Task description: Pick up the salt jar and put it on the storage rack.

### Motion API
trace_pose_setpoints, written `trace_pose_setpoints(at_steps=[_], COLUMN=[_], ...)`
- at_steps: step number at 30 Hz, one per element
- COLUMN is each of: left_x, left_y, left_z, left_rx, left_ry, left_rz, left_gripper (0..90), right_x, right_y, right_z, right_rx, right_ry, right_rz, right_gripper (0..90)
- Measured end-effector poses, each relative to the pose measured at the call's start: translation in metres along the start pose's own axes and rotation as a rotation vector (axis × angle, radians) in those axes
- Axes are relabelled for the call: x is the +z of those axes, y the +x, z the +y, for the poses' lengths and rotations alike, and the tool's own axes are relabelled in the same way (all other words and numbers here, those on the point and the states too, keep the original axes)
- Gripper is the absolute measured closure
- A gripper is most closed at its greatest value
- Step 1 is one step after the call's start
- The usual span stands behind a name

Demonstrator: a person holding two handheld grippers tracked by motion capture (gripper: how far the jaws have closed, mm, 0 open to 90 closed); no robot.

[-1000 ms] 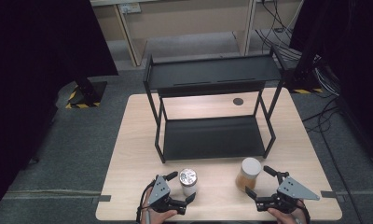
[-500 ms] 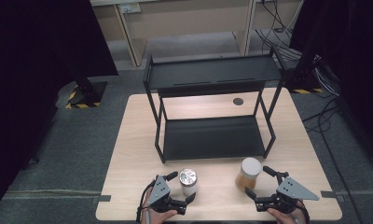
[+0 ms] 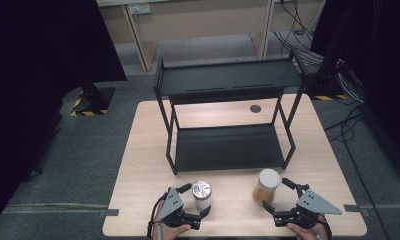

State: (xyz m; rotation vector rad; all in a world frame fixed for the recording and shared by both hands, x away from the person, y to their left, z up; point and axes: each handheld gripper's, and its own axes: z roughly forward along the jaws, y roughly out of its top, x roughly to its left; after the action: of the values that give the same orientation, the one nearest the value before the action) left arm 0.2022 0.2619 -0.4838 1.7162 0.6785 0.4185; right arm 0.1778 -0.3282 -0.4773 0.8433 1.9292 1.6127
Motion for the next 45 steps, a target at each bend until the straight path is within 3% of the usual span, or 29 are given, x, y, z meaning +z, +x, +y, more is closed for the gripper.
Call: trace_pose_setpoints(at_steps=[16, 45], left_x=[0.013, 0.023], left_y=[0.0, 0.006], left_z=[0.003, 0.006], left_rx=[-0.014, -0.016], left_ry=[0.018, 0.041], left_rz=[0.002, 0.009], left_gripper=[4.1, 26.3], right_x=[0.0, 0.001], right_y=[-0.001, -0.002], right_z=[-0.001, -0.003], right_rx=[-0.002, 0.005], right_ry=[-0.008, -0.008], right_rz=[0.009, 0.015], right_gripper=[0.3, 0.3])
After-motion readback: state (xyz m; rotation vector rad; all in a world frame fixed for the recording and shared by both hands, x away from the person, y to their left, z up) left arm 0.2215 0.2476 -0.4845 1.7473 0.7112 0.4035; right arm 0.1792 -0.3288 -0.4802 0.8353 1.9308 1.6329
